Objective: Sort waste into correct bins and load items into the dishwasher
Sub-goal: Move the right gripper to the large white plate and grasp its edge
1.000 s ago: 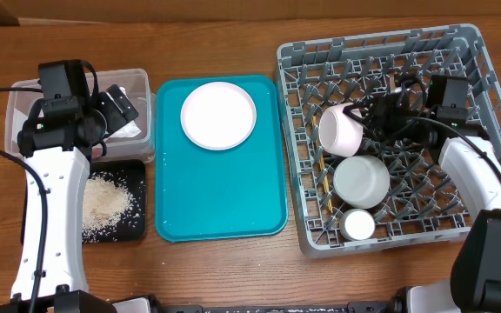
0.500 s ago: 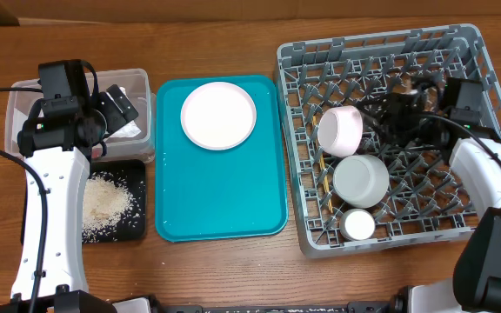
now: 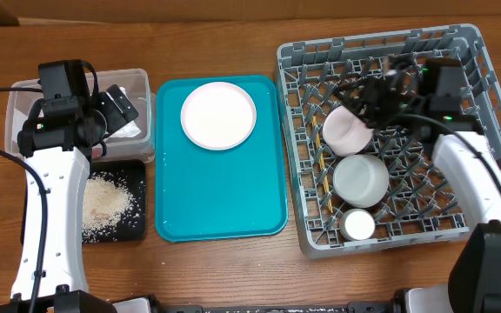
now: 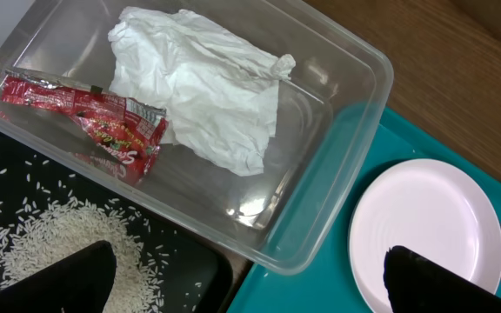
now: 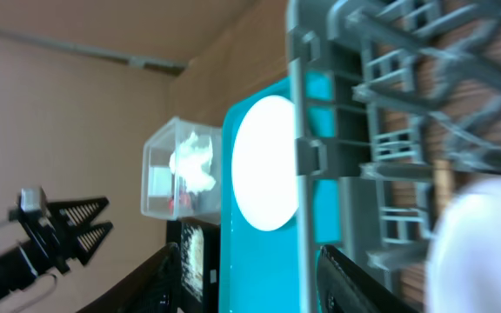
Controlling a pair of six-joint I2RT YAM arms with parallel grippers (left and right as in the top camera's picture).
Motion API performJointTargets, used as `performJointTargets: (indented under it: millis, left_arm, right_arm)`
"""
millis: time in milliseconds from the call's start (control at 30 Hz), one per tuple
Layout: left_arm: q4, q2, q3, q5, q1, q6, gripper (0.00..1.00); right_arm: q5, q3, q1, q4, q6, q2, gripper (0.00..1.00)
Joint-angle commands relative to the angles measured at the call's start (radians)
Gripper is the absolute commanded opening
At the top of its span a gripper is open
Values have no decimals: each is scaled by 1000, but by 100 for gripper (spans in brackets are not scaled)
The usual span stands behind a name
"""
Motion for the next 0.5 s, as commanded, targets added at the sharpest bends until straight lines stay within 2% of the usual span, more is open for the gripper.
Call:
performJointTargets:
  millis: [0, 133, 300, 467]
  left_arm:
    - [2, -3, 21, -2, -1, -10, 100]
    - [2, -3, 21, -2, -1, -10, 100]
    - [2, -3, 21, -2, -1, -10, 100]
    - [2, -3, 21, -2, -1, -10, 100]
  right_arm:
    - [84, 28, 87, 32, -3, -26, 51]
    - [220, 31, 218, 47, -50, -26, 51]
    - [487, 31, 421, 45, -185, -26, 53]
    - [801, 31, 636, 82, -351, -17, 63]
